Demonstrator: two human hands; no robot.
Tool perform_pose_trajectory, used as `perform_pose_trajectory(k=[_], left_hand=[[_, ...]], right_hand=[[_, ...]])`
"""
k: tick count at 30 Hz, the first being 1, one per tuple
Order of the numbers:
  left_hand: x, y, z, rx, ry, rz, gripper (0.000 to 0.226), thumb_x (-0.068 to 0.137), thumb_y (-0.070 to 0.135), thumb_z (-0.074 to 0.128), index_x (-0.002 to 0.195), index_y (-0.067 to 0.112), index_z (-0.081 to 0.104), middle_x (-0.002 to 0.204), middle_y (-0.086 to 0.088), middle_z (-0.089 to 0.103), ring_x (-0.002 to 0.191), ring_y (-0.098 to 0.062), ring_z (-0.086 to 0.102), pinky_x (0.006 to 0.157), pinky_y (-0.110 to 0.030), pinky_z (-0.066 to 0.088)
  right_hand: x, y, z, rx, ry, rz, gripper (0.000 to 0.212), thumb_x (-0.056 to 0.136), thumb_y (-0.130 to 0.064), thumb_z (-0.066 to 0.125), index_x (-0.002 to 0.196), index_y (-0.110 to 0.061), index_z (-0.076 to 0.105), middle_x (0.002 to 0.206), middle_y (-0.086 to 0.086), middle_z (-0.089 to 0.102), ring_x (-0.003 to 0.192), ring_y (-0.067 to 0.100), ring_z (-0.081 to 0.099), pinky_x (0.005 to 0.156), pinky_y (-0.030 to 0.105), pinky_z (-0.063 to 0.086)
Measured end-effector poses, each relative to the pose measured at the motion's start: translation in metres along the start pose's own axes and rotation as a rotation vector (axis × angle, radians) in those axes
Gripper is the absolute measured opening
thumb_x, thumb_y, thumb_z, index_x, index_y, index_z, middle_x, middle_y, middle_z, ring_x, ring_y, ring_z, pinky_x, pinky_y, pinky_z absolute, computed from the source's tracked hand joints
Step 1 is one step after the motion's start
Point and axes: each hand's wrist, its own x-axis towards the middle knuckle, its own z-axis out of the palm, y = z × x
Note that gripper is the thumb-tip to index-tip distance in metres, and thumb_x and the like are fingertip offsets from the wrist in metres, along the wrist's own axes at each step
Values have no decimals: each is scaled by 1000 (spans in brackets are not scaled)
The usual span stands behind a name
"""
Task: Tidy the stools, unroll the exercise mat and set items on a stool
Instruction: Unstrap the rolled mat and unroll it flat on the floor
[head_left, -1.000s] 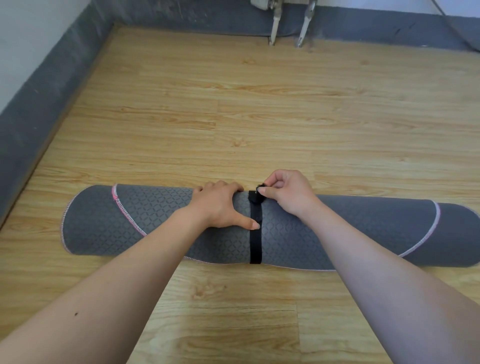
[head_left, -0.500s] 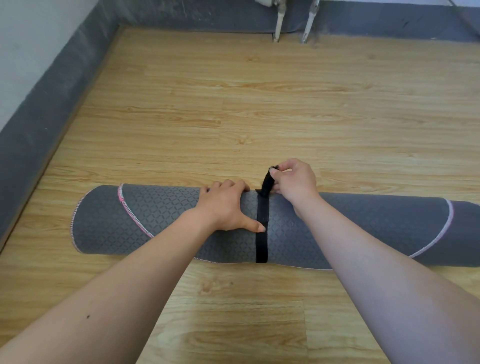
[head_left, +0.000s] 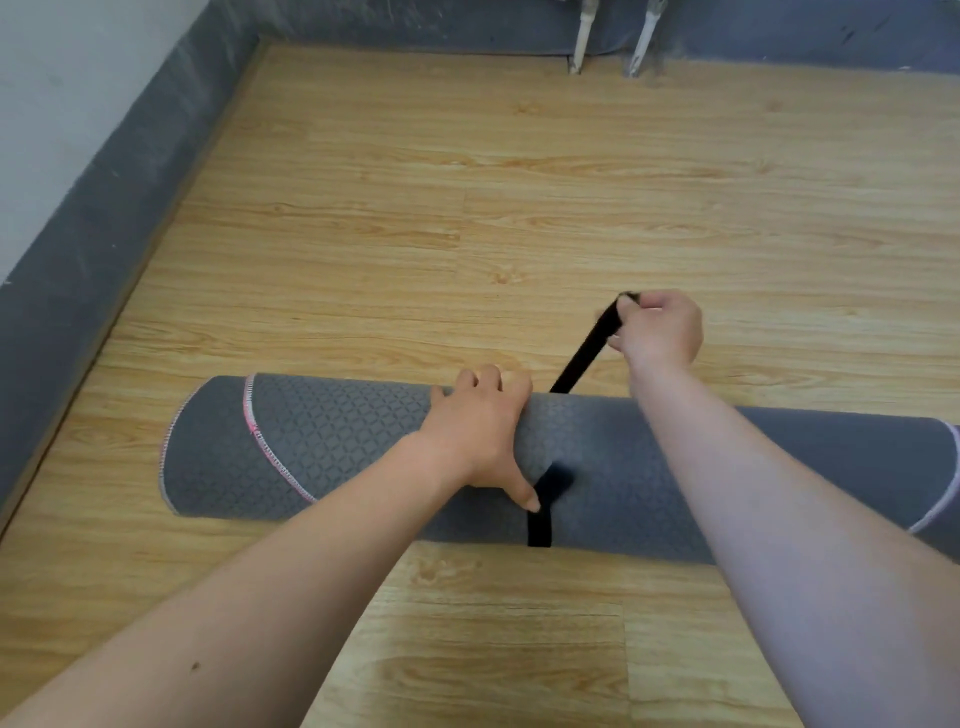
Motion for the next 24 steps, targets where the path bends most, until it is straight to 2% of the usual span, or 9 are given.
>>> perform_pose_trajectory(k=[4, 7, 9, 12, 15, 17, 19, 22, 24], left_hand=[[5, -2, -4, -65, 0, -32, 105, 40, 65, 82, 124, 22, 36, 123, -4, 42, 116, -27, 37, 97, -54, 37], [11, -8, -6, -120, 7, -28, 101, 39, 68, 81, 120, 25, 40, 120, -2, 44, 114, -25, 39, 96, -49, 38], [14, -14, -5, -161, 8, -14, 100, 40, 70, 79, 122, 26, 42, 121, -1, 47, 115, -24, 42, 97, -46, 37], [23, -20, -11, -217, -4, -21, 98, 45, 68, 80, 125, 25, 44, 124, -2, 49, 116, -25, 45, 96, -41, 39], [27, -21, -15, -234, -10, -42, 99, 47, 67, 80, 130, 27, 44, 131, 0, 47, 121, -24, 44, 100, -44, 38], [26, -23, -14, -200, 97, -61, 99, 49, 70, 76, 134, 29, 43, 137, 0, 43, 128, -24, 39, 105, -48, 32], [26, -22, -15, -155, 318, -66, 85, 54, 69, 73, 126, 29, 50, 128, 0, 46, 124, -23, 40, 100, -44, 32], [33, -11, -21, -77, 612, -57, 44, 70, 55, 72, 94, 21, 56, 95, 0, 51, 97, -25, 53, 71, -33, 35], [41, -3, -24, -35, 650, -81, 31, 83, 45, 64, 88, 17, 53, 88, -5, 61, 86, -30, 59, 62, -33, 34]], right_hand=[[-11, 20, 1, -260, -160, -10, 17, 86, -19, 67, 73, -25, 57, 91, 6, 71, 86, 25, 69, 81, 42, 55], [-12, 22, -3, -402, -283, -98, 14, 84, -17, 67, 72, -24, 62, 82, 0, 71, 82, 17, 67, 75, 31, 52], [-9, 19, -8, -464, -317, -162, 10, 83, -18, 69, 77, -23, 62, 77, -5, 68, 80, 14, 63, 69, 26, 44], [-6, 18, -21, -571, -364, -219, 12, 80, -20, 72, 87, -24, 62, 81, -5, 65, 85, 14, 60, 72, 22, 38], [-5, 21, -33, -672, -426, -265, 12, 79, -23, 74, 89, -21, 67, 95, -2, 68, 95, 17, 62, 81, 25, 44], [-5, 22, -38, -696, -432, -306, 13, 79, -27, 73, 90, -21, 69, 102, -1, 69, 100, 17, 61, 83, 26, 44], [-8, 21, -41, -709, -393, -366, 15, 79, -34, 72, 90, -23, 69, 104, -2, 68, 103, 18, 59, 81, 25, 40], [-13, 13, -42, -756, -342, -499, 22, 74, -43, 72, 91, -29, 66, 100, -3, 55, 108, 20, 50, 86, 29, 38], [-20, 7, -40, -842, -342, -576, 31, 70, -51, 69, 94, -33, 64, 98, -6, 48, 109, 19, 46, 92, 34, 38]])
